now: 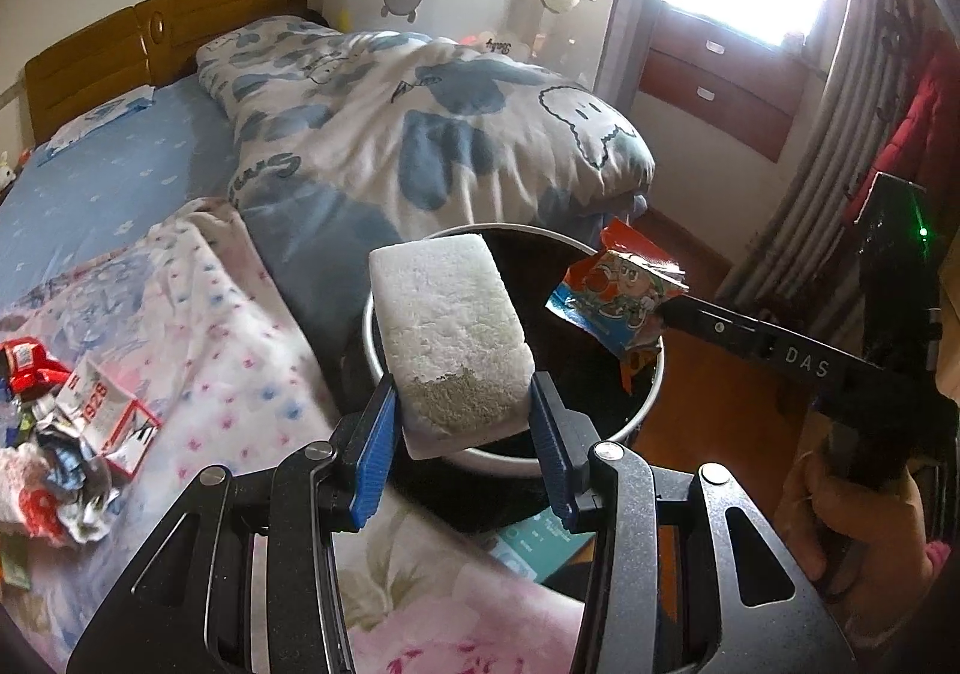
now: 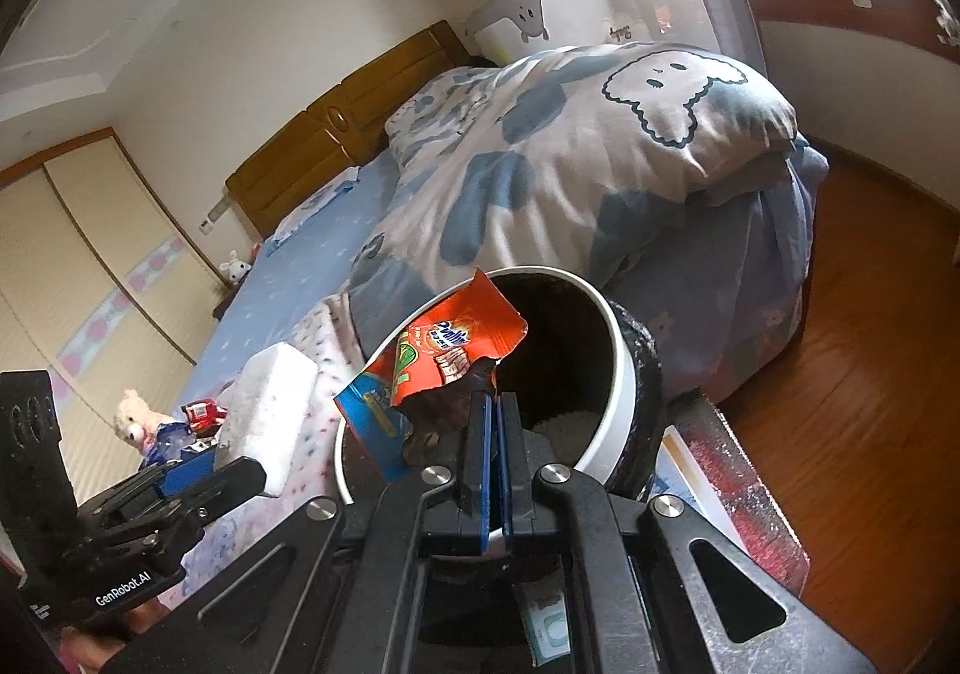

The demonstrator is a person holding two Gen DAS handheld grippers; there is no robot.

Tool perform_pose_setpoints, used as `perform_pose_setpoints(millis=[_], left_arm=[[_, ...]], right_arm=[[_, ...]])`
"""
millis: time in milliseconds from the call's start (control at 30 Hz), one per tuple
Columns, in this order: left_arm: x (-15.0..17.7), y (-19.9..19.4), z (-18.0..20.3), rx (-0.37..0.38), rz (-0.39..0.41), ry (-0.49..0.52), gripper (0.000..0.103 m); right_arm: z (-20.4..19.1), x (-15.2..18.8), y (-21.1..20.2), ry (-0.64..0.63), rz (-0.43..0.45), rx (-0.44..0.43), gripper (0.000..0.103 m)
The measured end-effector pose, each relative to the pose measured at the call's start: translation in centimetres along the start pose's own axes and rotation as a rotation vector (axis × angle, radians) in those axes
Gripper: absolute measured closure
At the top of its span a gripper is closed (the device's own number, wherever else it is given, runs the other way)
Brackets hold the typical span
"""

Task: Collect trash
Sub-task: 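Carry the foam block and snack packet over the black bin, then open both tools to drop the foam block and packet into the bin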

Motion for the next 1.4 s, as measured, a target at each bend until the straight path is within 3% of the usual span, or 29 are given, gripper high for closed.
perform_pose_setpoints(millis=[700, 867, 1000, 1067, 1100, 1200, 1300, 1400], left_arm=[[-1.5, 3.0, 0.4, 0.006, -0.053, 0.005, 0.060], [-1.6, 3.4, 0.4, 0.007, -0.062, 0.006, 0.054], [-1.4, 3.1, 0.3, 0.015, -0.054, -0.001, 0.046], [-1.2, 2.7, 0.1, 0.011, -0.045, -0.009, 0.037], [-1.0, 2.6, -0.1, 0.010, -0.041, -0.013, 0.036], [-0.2, 1.9, -0.8, 0.006, -0.035, -0.039, 0.035], [1.0, 1.2, -1.6, 0.004, -0.028, -0.069, 0.035], [2.5, 0.3, -2.7, -0.004, -0.017, -0.103, 0.035]], right_arm=[[0.9, -1.8, 1.9, 0.000, -0.054, 0.054, 0.101], [1.1, -2.1, 2.3, 0.003, -0.069, 0.048, 0.099], [1.3, -2.2, 2.7, 0.017, -0.079, 0.050, 0.091], [1.4, -2.3, 2.6, 0.022, -0.076, 0.048, 0.083], [1.3, -2.2, 2.5, 0.021, -0.071, 0.050, 0.074], [0.9, -1.9, 2.1, 0.024, -0.050, 0.034, 0.054], [0.4, -1.4, 1.5, 0.024, -0.031, 0.031, 0.049], [-0.3, -0.7, 1.2, 0.033, -0.019, 0.004, 0.031]])
Point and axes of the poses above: each gripper's, at about its wrist camera, not at the fingertips, and y roughly the way its jaws point, z to its right, x to its underside, the point moved 4 cm from there along y, roughly the way its jaws point, and after that the axes turned 15 degrees about -z, right-handed, at the moved point
